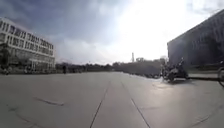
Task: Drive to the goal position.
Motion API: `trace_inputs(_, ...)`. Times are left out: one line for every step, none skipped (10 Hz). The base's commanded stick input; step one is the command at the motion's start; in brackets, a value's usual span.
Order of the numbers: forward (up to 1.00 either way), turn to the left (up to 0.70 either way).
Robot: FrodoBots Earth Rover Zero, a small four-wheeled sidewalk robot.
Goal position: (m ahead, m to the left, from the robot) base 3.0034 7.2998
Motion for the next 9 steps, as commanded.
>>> trace_inputs(0.7,0.19)
trace_inputs(0.7,0.19)
trace_inputs(0.7,0.22)
trace_inputs(0.7,0.26)
trace_inputs(0.7,0.3)
trace_inputs(0.7,0.33)
trace_inputs(0.7,0.35)
trace_inputs(0.7,0.35)
trace_inputs(0.7,0.35)
